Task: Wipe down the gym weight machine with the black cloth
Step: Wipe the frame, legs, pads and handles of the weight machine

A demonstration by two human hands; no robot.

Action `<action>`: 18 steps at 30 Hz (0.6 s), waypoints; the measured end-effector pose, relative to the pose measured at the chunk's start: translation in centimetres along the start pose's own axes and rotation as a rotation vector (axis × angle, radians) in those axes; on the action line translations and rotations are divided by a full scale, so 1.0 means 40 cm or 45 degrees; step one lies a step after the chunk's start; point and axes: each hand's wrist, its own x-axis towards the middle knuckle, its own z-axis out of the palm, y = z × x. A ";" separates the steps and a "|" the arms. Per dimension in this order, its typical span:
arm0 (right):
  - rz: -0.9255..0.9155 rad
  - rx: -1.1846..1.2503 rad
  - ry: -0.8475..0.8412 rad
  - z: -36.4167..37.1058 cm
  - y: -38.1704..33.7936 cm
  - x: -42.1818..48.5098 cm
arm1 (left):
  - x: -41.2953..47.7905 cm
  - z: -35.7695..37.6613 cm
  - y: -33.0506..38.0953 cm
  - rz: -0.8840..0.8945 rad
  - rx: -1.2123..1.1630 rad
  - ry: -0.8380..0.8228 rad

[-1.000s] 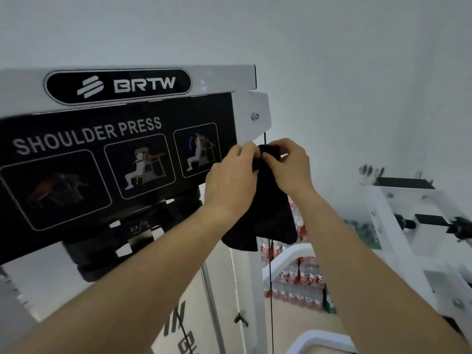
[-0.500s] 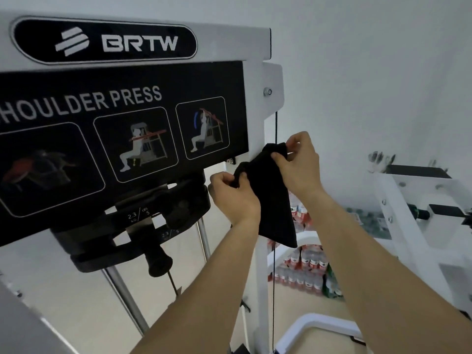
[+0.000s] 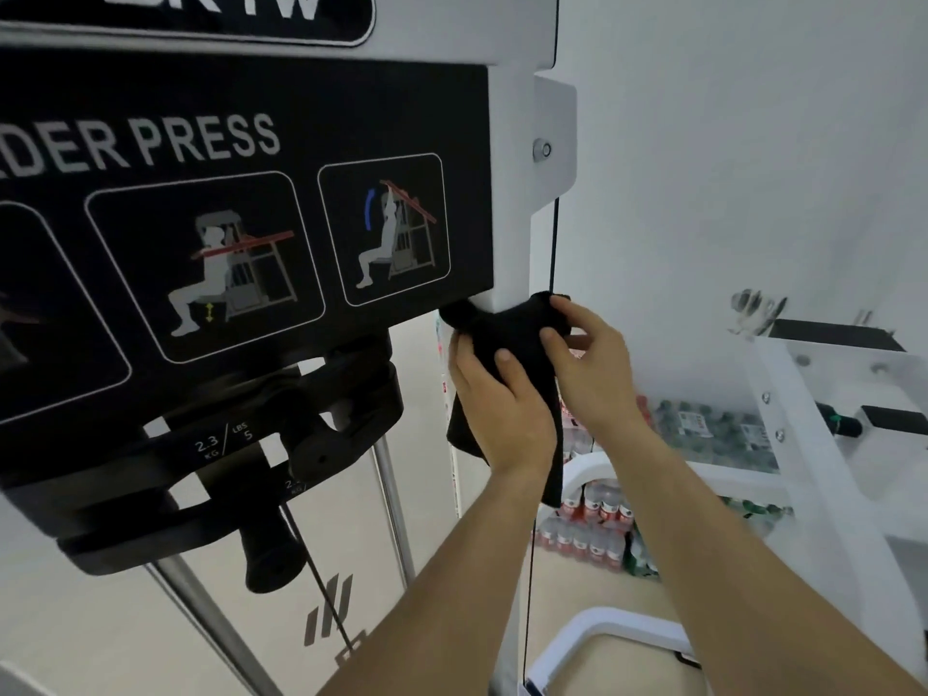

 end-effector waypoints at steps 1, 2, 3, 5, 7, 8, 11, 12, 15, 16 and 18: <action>-0.004 -0.005 -0.053 0.007 0.008 -0.007 | -0.006 0.002 -0.002 0.063 0.056 -0.019; -0.034 -0.003 -0.087 0.013 0.010 -0.014 | -0.008 0.004 -0.004 0.130 0.108 -0.020; -0.080 0.010 -0.100 0.017 0.005 -0.019 | -0.004 0.006 -0.004 0.182 0.122 -0.013; -0.155 0.102 -0.080 0.017 -0.022 -0.020 | 0.013 0.006 0.005 0.227 0.040 -0.020; -0.183 0.215 -0.059 0.012 -0.052 -0.008 | 0.035 0.010 0.010 0.261 -0.041 -0.052; -0.185 0.241 -0.059 0.010 -0.060 0.000 | 0.044 0.014 0.010 0.276 -0.063 -0.074; -0.143 0.262 -0.143 0.018 -0.054 0.007 | 0.053 0.038 -0.001 0.284 0.007 -0.110; -0.119 0.258 -0.176 0.023 -0.043 0.004 | 0.053 0.048 -0.008 0.275 0.077 -0.100; -0.035 0.233 -0.265 0.032 -0.003 -0.015 | 0.053 0.063 -0.035 0.291 0.257 -0.033; -0.006 0.227 -0.290 0.033 0.010 -0.020 | 0.053 0.066 -0.049 0.287 0.280 -0.016; 0.034 0.204 -0.329 0.036 0.036 -0.032 | 0.044 0.062 -0.082 0.268 0.283 -0.016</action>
